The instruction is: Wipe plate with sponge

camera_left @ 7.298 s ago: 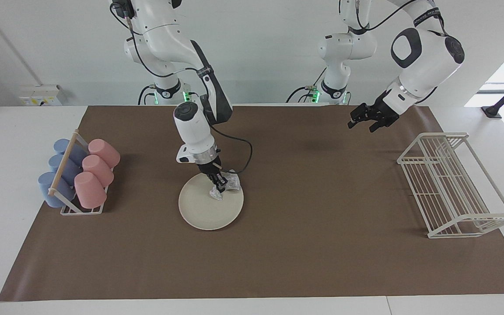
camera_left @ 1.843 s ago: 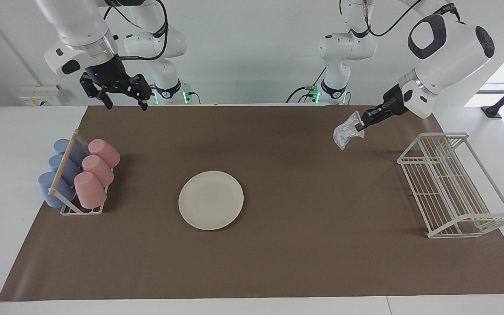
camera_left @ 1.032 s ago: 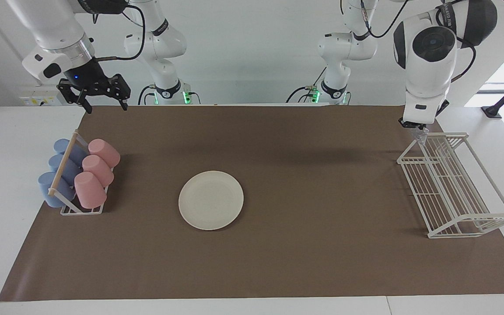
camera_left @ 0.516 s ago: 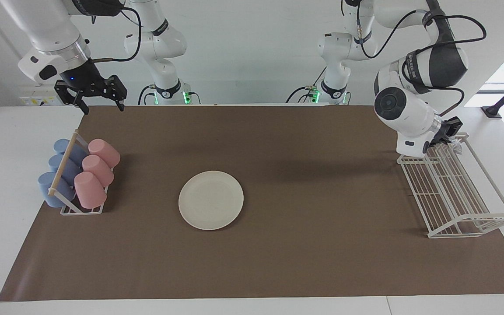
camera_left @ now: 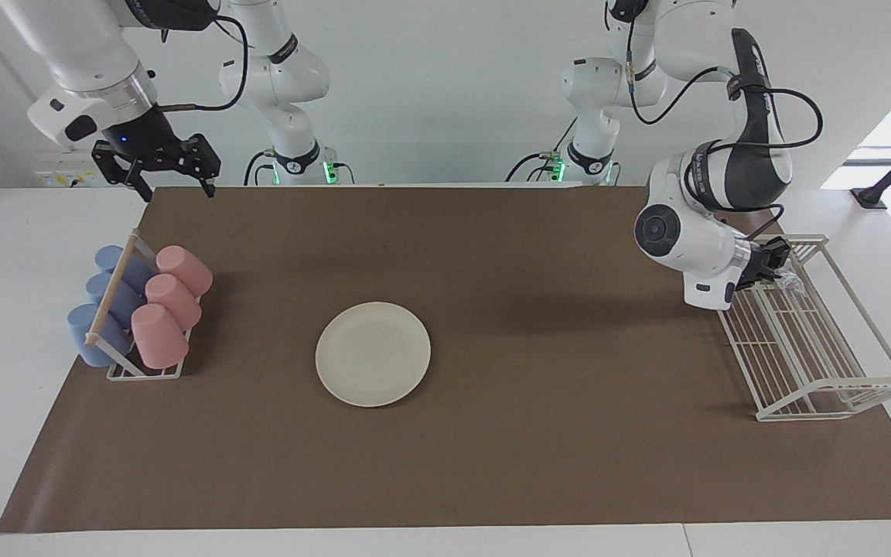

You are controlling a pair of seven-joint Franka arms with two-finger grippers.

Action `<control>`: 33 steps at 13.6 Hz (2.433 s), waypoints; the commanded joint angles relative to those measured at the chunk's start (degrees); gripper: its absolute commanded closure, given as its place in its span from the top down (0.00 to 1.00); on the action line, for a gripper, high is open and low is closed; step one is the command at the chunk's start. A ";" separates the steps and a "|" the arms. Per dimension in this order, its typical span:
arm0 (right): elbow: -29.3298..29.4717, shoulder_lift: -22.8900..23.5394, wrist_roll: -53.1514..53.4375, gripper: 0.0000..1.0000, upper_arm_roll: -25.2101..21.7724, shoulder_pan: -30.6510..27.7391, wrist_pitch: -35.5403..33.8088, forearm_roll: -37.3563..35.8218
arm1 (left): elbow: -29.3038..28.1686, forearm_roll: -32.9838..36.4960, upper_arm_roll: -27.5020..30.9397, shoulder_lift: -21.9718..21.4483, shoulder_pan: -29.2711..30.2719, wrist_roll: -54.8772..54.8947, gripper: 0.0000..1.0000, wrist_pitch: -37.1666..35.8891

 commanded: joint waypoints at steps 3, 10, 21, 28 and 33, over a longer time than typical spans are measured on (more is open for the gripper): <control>1.30 0.33 3.83 1.00 0.88 0.08 -1.46 -1.33 | -1.55 2.05 0.35 0.30 -0.64 -3.29 0.00 1.54; 1.22 0.24 6.82 1.00 1.06 1.04 -1.82 -1.42 | -0.94 0.65 0.08 -0.40 -0.64 -3.03 0.77 2.25; 1.48 0.24 6.73 1.00 1.06 0.96 -3.22 -1.15 | 9.95 -19.97 0.96 -3.73 1.73 8.02 1.00 1.81; 2.01 -0.55 6.73 1.00 2.55 1.84 -4.62 -0.98 | 8.48 -48.56 1.05 -18.40 7.79 23.34 1.00 -4.77; 1.92 -0.64 6.47 1.00 2.38 1.31 -6.38 -0.98 | 2.94 -58.41 0.96 -23.34 8.05 26.05 1.00 -4.26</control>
